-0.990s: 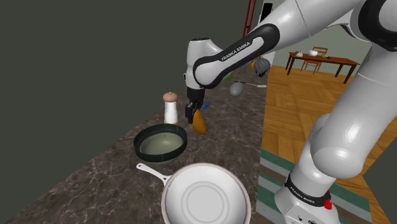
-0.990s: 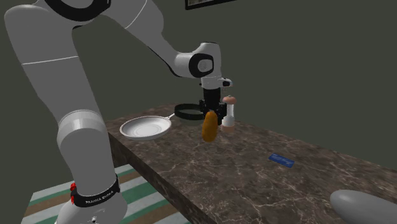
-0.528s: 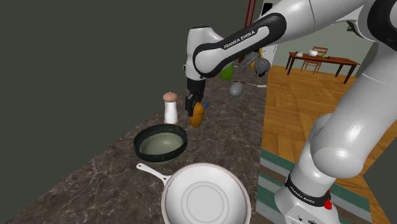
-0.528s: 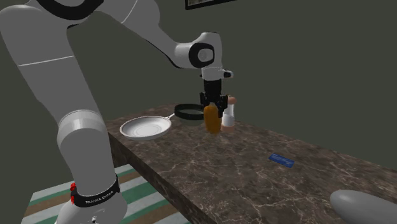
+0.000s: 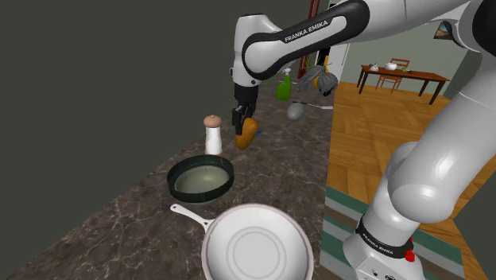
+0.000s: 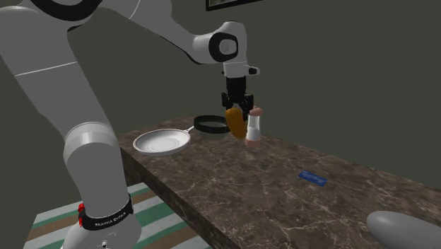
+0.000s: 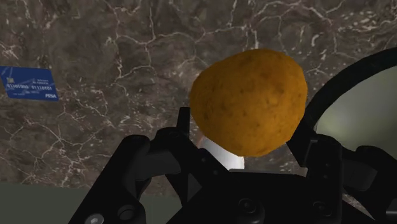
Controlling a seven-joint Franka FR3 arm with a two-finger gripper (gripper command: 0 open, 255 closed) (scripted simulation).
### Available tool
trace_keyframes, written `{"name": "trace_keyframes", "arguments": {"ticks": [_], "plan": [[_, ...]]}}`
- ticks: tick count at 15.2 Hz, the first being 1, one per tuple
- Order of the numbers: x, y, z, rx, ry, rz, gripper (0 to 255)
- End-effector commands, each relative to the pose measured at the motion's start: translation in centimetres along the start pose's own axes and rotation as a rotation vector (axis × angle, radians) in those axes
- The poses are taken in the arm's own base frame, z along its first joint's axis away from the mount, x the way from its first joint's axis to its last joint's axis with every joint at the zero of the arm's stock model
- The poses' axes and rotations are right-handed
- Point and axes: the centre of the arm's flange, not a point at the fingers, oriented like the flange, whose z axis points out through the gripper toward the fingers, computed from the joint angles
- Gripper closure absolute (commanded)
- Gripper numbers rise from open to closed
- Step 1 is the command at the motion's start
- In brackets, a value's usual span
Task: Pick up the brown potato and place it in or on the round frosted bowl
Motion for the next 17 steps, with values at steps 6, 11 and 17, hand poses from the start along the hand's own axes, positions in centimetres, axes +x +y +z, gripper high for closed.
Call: {"name": "trace_keyframes", "arguments": {"ticks": [6, 11, 17], "plan": [[0.2, 0.2, -3.6, 0.000, -0.001, 0.000, 255], [2.1, -4.8, -4.2, 0.000, -0.001, 0.000, 255], [4.8, -12.2, -4.8, 0.000, -0.001, 0.000, 255]]}}
